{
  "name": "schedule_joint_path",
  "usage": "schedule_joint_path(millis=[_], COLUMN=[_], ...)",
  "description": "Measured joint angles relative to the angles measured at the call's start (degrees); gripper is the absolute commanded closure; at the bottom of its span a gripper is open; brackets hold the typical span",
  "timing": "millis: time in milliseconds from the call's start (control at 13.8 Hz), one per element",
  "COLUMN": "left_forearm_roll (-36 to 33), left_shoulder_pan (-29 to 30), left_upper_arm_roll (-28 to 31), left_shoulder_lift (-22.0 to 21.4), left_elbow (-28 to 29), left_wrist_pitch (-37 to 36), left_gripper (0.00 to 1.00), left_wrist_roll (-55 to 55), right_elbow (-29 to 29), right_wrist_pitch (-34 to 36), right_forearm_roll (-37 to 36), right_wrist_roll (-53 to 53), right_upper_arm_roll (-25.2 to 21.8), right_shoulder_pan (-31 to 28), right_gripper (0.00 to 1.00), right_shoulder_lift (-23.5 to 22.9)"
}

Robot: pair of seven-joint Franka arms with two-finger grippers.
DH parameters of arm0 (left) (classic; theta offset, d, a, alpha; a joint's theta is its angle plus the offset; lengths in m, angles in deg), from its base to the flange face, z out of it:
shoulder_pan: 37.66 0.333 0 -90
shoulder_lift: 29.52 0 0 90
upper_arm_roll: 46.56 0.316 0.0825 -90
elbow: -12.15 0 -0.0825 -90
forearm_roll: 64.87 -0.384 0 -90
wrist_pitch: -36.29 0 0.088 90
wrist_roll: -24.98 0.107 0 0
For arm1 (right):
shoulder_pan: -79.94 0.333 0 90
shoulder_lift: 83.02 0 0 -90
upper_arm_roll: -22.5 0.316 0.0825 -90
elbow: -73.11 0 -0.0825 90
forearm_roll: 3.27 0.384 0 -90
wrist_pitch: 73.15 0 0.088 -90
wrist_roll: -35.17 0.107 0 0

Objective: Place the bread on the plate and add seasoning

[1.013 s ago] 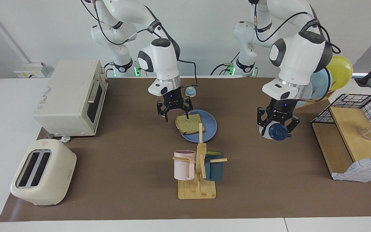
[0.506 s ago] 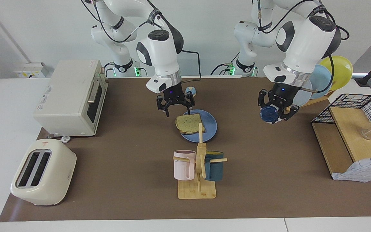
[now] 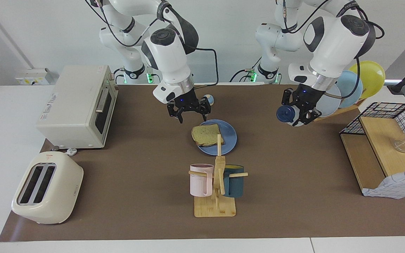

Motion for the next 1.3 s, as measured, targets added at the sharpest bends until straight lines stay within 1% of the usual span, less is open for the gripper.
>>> schedule_joint_path(millis=[145,434,651,796,1085,1302], left_forearm_roll=[1.22,2.43,3.60,4.15,5.00,5.22], left_shoulder_pan=[0.05,-0.02,-0.03,-0.06,-1.03,-1.75], left_upper_arm_roll=[0.12,-0.05,-0.12,-0.26,-0.77,-0.83], left_shoulder_lift=[-1.08,-2.81,-4.14,-4.68,-5.74,-6.48], left_elbow=[1.80,5.08,7.39,8.31,9.98,11.16], left_wrist_pitch=[-0.77,-0.86,-0.91,-0.96,-1.44,-1.88], left_gripper=[1.00,1.00,1.00,1.00,1.00,1.00], left_wrist_roll=[4.19,9.94,12.96,13.68,14.32,14.40], right_elbow=[-2.89,-9.19,-11.01,-11.20,-11.20,-11.17], right_wrist_pitch=[4.22,12.57,14.70,14.82,14.48,7.50], right_forearm_roll=[2.36,9.72,14.87,17.02,17.93,19.65], right_wrist_roll=[-0.01,-0.01,-0.01,0.19,4.58,11.06], right_upper_arm_roll=[0.00,-0.05,-0.08,0.17,0.45,0.56], right_shoulder_pan=[-0.47,-0.71,-0.72,-0.59,1.46,5.90], right_gripper=[0.00,0.00,0.00,0.00,0.00,0.00], right_shoulder_lift=[-0.01,0.55,1.87,2.98,3.41,3.37])
